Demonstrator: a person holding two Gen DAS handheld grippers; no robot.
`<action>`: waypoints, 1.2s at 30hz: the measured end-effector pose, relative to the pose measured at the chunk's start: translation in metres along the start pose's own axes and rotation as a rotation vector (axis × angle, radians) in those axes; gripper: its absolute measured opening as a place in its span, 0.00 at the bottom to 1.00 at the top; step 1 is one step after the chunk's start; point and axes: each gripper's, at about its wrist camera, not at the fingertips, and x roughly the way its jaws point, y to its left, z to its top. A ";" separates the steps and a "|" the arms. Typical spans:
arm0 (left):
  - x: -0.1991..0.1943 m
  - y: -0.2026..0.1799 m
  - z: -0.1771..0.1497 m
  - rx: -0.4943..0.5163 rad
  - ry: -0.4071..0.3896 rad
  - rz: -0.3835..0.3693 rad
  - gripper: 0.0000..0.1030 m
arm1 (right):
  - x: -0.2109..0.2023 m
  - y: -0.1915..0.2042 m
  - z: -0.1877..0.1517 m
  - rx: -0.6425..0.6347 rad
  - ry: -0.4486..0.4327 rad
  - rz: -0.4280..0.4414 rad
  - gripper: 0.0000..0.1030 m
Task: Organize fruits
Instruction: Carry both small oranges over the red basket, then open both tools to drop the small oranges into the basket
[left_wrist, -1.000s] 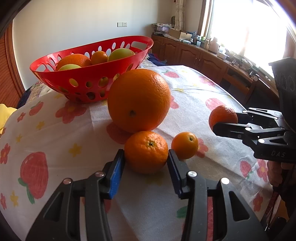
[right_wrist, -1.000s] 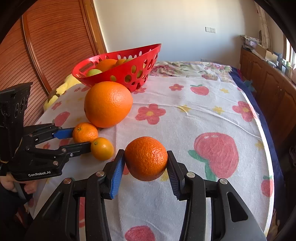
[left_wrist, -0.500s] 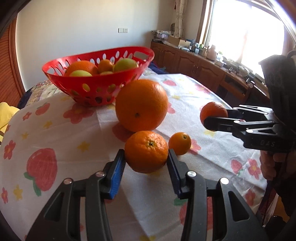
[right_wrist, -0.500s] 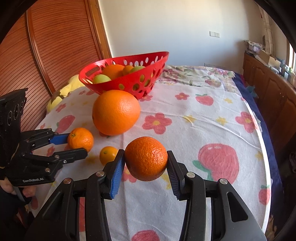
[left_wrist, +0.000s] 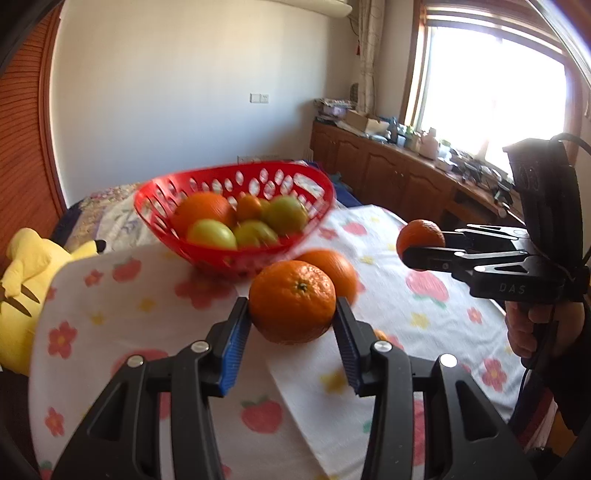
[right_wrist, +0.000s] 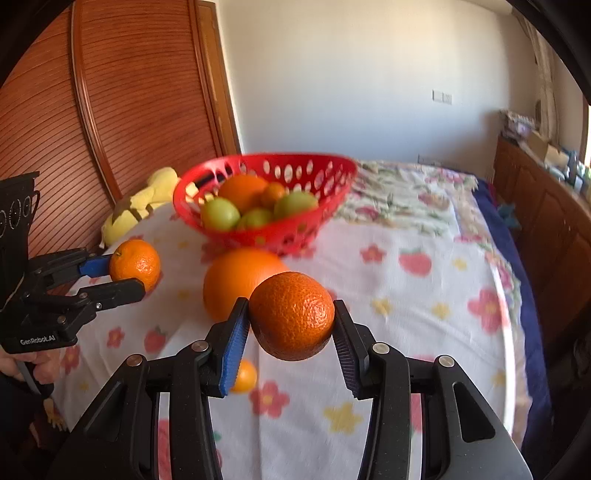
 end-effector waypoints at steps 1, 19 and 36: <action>0.000 0.004 0.004 -0.003 -0.007 0.005 0.42 | 0.001 0.000 0.008 -0.010 -0.010 0.000 0.44; 0.048 0.052 0.069 0.002 -0.046 0.081 0.42 | 0.081 0.000 0.101 -0.127 -0.032 0.000 0.43; 0.082 0.058 0.078 -0.007 -0.025 0.077 0.42 | 0.139 -0.012 0.114 -0.153 0.040 -0.047 0.44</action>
